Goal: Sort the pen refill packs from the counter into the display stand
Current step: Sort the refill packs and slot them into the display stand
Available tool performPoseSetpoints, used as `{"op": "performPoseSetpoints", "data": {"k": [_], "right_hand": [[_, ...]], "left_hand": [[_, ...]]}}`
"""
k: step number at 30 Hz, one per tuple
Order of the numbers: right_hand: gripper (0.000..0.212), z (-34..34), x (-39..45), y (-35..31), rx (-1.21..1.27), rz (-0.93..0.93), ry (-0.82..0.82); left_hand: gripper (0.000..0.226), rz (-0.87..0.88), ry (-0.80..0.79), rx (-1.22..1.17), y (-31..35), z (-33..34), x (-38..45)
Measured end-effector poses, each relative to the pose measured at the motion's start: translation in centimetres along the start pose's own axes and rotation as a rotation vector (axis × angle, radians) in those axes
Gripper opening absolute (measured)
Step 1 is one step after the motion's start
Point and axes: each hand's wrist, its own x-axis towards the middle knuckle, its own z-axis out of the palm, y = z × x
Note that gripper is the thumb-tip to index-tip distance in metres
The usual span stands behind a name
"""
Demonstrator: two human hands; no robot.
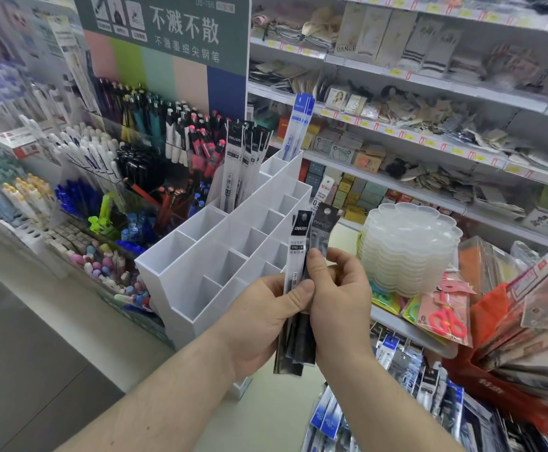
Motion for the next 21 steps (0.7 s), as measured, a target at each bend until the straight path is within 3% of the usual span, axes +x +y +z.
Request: {"op": "performPoseSetpoints", "data": {"k": [4,8,16,21], "right_hand": [[0.014,-0.2,0.1,-0.9,0.098,0.157,-0.193],[0.017,-0.8,0.8,-2.1,-0.061,0.165,-0.363],[0.02,0.4,1.0,-3.0,-0.333,0.07,-0.482],[0.013,1.2,1.0,-3.0,-0.28,0.098,-0.525]], "left_hand": [[0.046,0.038,0.072,0.094,0.5,-0.4,-0.3],[0.015,0.073,0.138,0.313,1.2,-1.3,-0.9],[0.019,0.127,0.222,0.51,2.4,-2.0,-2.4],[0.02,0.123,0.287,0.55,3.0,-2.7,-3.3]]}}
